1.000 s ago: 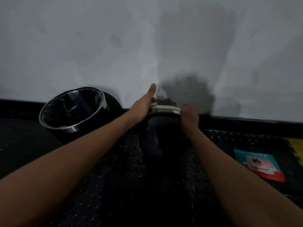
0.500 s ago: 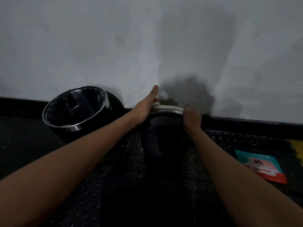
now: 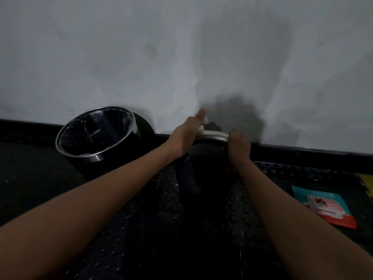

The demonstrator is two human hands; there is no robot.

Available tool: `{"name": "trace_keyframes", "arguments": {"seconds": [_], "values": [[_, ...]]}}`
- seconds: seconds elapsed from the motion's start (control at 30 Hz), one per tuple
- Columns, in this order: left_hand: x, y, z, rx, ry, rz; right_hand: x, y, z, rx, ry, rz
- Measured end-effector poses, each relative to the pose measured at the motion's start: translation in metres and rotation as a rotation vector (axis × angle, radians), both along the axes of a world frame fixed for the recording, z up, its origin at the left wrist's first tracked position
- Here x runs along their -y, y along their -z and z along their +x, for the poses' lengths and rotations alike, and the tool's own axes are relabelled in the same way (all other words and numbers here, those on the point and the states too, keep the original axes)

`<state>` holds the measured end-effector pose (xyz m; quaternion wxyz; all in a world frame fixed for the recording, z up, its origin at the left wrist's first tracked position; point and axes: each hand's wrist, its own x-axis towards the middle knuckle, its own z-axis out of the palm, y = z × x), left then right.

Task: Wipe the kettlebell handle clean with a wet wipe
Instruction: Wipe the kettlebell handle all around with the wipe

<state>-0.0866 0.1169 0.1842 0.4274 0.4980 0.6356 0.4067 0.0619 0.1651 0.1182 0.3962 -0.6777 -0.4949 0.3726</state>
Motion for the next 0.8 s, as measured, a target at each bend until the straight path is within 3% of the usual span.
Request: {"name": "trace_keyframes", "arguments": {"seconds": [0.2, 0.3, 0.4, 0.53, 0.8], "values": [[0.006, 0.024, -0.028, -0.427, -0.005, 0.195, 0.000, -0.001, 0.001, -0.083, -0.008, -0.014], [0.007, 0.011, -0.034, -0.324, -0.116, 0.111, 0.001, 0.000, 0.000, -0.129, 0.007, -0.030], [0.005, -0.001, -0.039, -0.299, -0.010, 0.023, 0.001, 0.002, -0.001, -0.190, 0.007, -0.029], [-0.003, -0.004, -0.056, -0.472, 0.197, -0.019, 0.003, 0.000, -0.001, -0.186, 0.011, -0.045], [0.005, 0.005, -0.064, -0.646, 0.158, 0.165, 0.001, 0.004, -0.004, -0.293, 0.056, -0.019]]}}
